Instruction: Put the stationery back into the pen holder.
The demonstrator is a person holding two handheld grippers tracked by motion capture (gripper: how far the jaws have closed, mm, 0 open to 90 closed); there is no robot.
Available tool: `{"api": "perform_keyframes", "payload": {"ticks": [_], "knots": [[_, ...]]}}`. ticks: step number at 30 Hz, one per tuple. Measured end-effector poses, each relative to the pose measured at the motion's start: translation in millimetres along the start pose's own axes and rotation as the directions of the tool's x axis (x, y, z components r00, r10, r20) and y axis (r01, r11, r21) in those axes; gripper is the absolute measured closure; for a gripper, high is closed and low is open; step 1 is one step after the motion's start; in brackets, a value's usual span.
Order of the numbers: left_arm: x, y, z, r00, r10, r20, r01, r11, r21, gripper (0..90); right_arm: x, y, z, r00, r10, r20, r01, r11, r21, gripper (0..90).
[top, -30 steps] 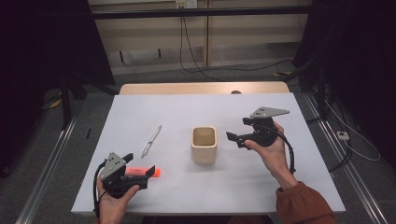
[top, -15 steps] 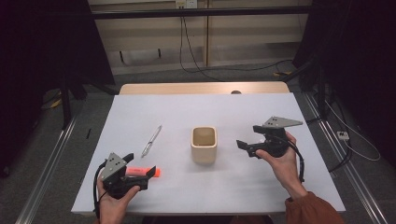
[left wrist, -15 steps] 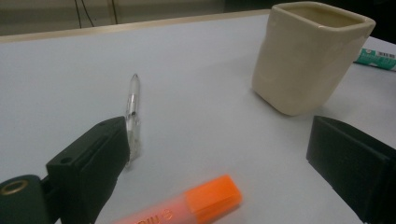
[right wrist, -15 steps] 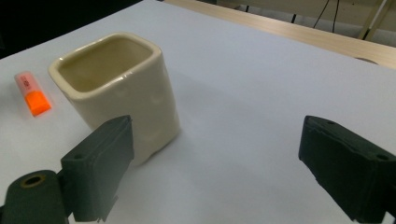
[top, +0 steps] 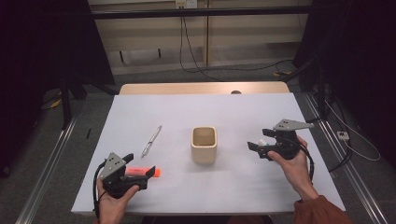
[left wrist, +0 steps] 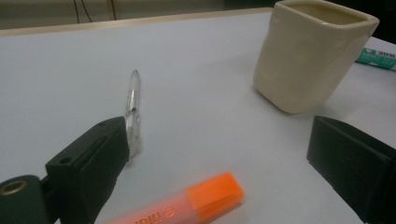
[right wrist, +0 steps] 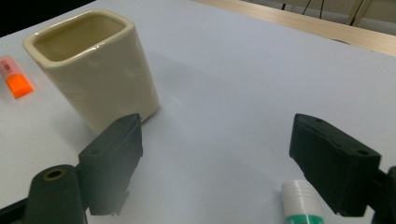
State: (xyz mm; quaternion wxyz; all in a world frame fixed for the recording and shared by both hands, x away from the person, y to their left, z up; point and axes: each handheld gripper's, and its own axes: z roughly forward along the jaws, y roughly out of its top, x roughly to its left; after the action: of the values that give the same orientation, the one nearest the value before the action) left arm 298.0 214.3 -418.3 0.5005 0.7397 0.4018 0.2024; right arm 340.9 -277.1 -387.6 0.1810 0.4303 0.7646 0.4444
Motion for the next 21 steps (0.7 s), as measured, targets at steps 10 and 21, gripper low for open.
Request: {"api": "perform_keyframes", "payload": {"ticks": [10, 21], "knots": [[0.6, -1.0, -3.1, 0.9999, 0.007, -0.014, -0.007, 1.0000, 0.000, 5.7, -17.9, -0.3, 2.7, 0.9980, 0.063, -0.006, -0.063, 0.996, 0.065, 22.0], [-2.8, -1.3, -5.8, 0.9994, 0.018, -0.029, -0.018, 0.9998, 0.003, 5.7, -34.7, -1.5, 5.2, 0.9997, 0.016, 0.019, -0.018, 0.990, 0.138, 22.4]]}}
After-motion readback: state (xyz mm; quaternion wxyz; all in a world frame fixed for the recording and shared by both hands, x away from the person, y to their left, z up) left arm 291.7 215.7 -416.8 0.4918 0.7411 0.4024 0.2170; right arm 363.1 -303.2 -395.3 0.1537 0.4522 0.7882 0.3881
